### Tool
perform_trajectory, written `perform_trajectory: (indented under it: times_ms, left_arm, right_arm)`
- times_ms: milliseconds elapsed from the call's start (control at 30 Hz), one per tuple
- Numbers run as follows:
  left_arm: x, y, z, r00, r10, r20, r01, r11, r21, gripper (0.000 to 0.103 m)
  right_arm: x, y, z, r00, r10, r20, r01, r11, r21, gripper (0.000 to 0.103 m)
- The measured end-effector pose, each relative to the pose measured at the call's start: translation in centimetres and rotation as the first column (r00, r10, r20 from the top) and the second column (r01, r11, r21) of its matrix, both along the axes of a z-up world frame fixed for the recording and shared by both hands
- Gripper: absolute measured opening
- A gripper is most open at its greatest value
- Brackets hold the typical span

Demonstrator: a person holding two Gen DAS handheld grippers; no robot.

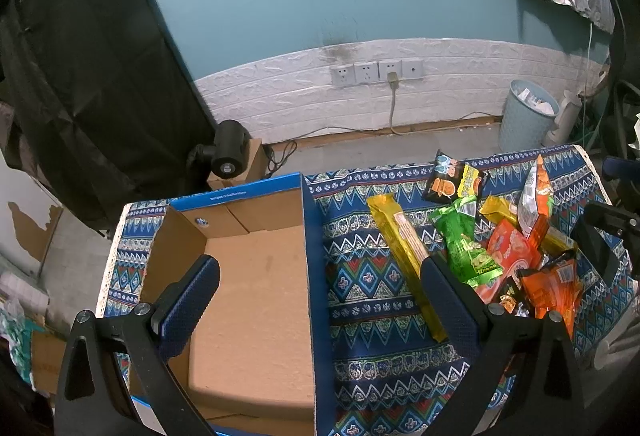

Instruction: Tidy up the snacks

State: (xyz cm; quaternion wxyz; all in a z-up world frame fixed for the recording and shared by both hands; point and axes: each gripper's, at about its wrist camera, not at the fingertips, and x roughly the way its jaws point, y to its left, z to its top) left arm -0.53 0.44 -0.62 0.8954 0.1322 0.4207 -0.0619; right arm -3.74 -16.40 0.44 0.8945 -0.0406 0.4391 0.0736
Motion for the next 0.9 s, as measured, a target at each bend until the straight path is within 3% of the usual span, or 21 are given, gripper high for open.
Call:
perform_trajectory:
  times_ms: [900]
  left_arm:
    - [0.1, -0.41, -0.38, 1.0, -0.011, -0.024, 0.011, 1.0, -0.001, 0.101]
  right_arm:
    - [-0.36, -0.17, -0.4, 1.0, -0.002, -0.006, 0.002, 1.0, 0.001, 0.086]
